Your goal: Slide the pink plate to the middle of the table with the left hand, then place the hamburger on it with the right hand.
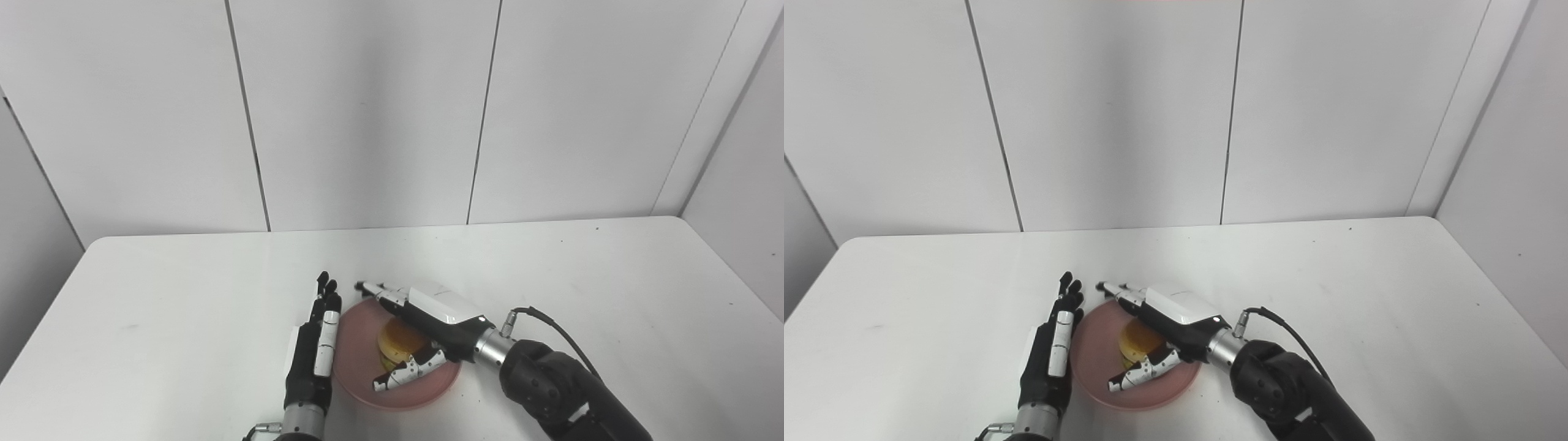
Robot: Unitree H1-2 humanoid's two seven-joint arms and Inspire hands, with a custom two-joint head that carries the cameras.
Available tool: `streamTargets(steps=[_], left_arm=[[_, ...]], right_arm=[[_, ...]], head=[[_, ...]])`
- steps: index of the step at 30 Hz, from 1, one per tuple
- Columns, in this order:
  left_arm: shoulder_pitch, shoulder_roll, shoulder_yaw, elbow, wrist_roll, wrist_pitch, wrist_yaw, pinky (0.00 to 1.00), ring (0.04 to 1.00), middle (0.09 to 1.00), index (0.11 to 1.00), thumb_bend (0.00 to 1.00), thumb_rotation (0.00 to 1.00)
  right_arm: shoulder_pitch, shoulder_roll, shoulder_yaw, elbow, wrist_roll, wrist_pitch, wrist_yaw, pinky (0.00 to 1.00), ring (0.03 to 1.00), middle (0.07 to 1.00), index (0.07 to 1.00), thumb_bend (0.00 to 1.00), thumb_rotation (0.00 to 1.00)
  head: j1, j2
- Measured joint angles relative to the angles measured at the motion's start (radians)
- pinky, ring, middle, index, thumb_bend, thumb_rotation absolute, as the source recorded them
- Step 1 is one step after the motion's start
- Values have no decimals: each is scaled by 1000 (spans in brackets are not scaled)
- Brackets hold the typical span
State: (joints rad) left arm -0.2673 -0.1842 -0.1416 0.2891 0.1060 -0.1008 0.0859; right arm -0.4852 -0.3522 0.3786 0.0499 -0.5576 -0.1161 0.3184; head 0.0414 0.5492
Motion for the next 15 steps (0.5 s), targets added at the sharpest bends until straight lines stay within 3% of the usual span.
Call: streamTargets(steps=[6, 7, 9, 12, 15], left_arm=[[4, 0, 0, -10, -3, 15, 0, 1000, 1000, 1000, 1000, 764, 1000], [4, 0, 0, -11, -5, 17, 0, 1000, 1000, 1000, 1000, 764, 1000], [6, 1, 3, -13, -16, 19, 0, 1000, 1000, 1000, 1000, 761, 1000], [7, 1, 9, -14, -24, 18, 0, 1000, 1000, 1000, 1000, 777, 1000], [7, 1, 8, -13, -25, 15, 0, 1000, 1000, 1000, 1000, 782, 1000]], right_arm=[[55, 24, -80, -40, 39, -5, -70, 959, 1000, 1000, 1000, 796, 636], [69, 32, -99, -39, 49, -8, -90, 889, 1000, 1000, 1000, 814, 704], [108, 62, -158, -20, 73, -61, -179, 862, 1000, 1000, 1000, 833, 765], [140, 107, -226, 66, 111, -153, -305, 923, 1000, 1000, 1000, 856, 859], [163, 137, -272, 129, 148, -187, -373, 987, 1000, 1000, 1000, 820, 931]], head=[[-5, 0], [-3, 0], [-3, 3], [-5, 5], [-6, 6]])
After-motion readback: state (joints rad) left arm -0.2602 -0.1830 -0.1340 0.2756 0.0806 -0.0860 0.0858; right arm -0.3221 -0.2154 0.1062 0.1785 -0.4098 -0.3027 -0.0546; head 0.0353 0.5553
